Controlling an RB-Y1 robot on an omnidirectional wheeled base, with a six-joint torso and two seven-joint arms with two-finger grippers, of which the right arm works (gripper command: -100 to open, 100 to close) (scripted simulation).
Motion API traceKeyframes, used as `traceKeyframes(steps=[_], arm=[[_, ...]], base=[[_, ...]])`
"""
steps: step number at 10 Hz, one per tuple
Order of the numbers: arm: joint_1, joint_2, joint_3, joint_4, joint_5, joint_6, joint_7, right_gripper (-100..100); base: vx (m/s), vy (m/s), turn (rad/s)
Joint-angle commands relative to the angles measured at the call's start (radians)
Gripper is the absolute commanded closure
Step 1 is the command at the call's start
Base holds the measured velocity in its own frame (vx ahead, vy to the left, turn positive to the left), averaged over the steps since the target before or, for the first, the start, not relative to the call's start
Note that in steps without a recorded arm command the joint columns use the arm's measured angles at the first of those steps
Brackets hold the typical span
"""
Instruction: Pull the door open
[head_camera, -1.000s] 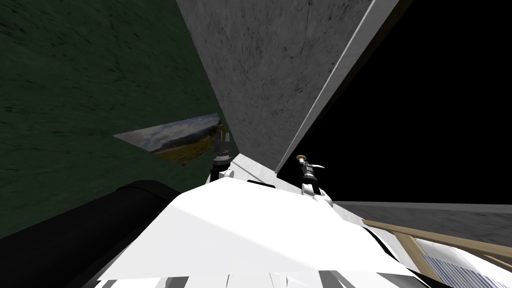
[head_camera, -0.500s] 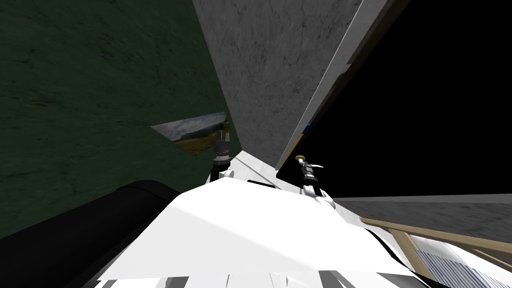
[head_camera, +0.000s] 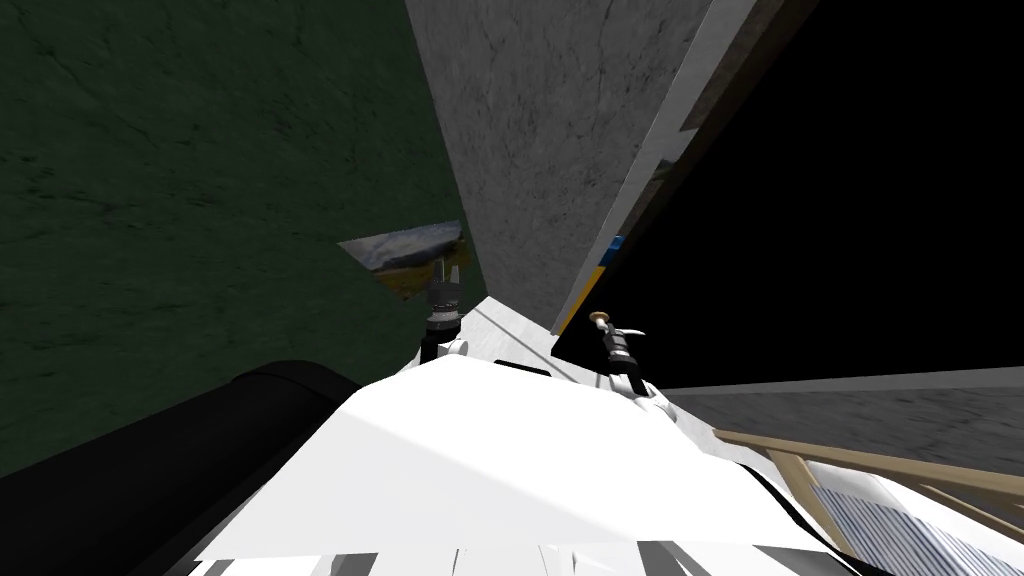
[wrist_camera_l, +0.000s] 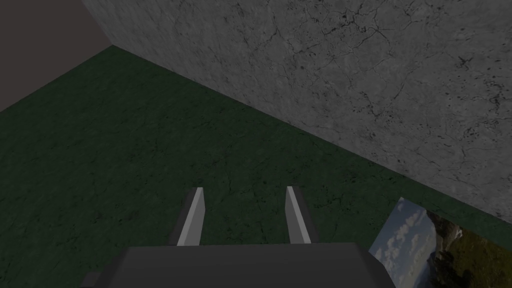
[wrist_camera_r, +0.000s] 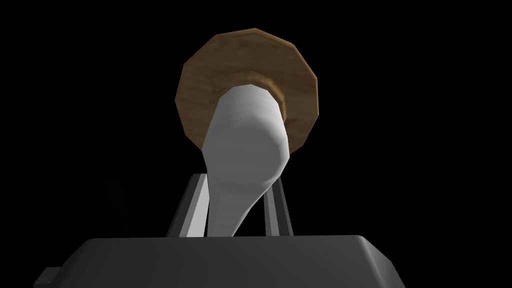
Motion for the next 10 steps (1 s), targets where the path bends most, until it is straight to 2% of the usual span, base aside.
traceKeyframes(steps=[1, 3, 4, 5, 10], arm=[[0.017, -0.016, 0.024, -0.009, 0.011, -0.022, -0.026, 100], [0.029, -0.031, 0.046, -0.018, 0.020, -0.039, -0.049, 100], [0.024, -0.025, 0.038, -0.011, 0.017, -0.032, -0.041, 100], [0.044, -0.042, 0.059, -0.014, 0.025, -0.061, -0.066, 100], [0.087, -0.089, 0.103, -0.025, 0.044, -0.131, -0.123, 100]], base=[[-0.244, -0.063, 0.103], [-0.242, -0.074, 0.097], [-0.117, -0.023, 0.020], [-0.140, -0.054, 0.130], [-0.203, -0.076, 0.103]])
